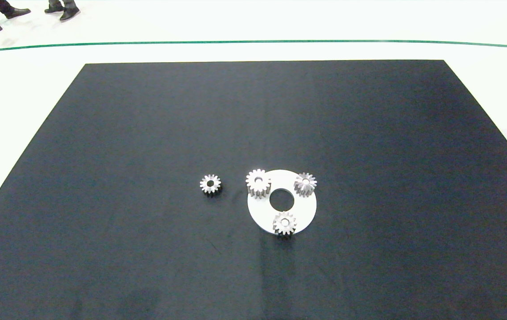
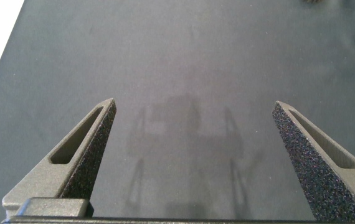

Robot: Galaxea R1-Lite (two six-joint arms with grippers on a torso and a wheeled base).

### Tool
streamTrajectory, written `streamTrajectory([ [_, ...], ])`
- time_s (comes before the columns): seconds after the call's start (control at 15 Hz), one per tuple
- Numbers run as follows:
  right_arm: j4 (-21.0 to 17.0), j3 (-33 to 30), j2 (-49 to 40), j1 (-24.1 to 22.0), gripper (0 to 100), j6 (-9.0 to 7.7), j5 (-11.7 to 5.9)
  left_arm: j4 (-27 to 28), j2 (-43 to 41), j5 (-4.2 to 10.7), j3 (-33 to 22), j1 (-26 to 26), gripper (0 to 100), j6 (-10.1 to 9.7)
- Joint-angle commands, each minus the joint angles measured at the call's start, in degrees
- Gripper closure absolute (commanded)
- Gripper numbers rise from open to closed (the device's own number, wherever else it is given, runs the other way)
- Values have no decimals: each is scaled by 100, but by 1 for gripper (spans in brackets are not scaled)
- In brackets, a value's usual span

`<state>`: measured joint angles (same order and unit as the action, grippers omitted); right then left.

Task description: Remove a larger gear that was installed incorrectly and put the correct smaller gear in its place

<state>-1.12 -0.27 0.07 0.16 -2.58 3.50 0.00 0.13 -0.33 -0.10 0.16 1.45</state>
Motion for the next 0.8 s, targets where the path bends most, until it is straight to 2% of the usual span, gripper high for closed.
streamTrajectory([
  [0.07, -2, 0, 1, 2, 0, -5, 19, 0, -13, -2, 1, 2, 0, 4],
  [0.4, -11, -8, 643, 248, 0, -5, 19, 26, 382, -2, -25, -16, 0, 31],
  [0.67, -11, -17, 792, 204, 0, -5, -51, 26, 751, 7, -43, 169, 0, 40],
  [0.73, -11, -26, 907, 160, 0, -49, -95, 114, 804, -2, -315, 169, 0, 48],
  [0.8, -64, -123, 995, 134, 0, -155, -139, 536, 989, -11, -887, 169, 0, 48],
])
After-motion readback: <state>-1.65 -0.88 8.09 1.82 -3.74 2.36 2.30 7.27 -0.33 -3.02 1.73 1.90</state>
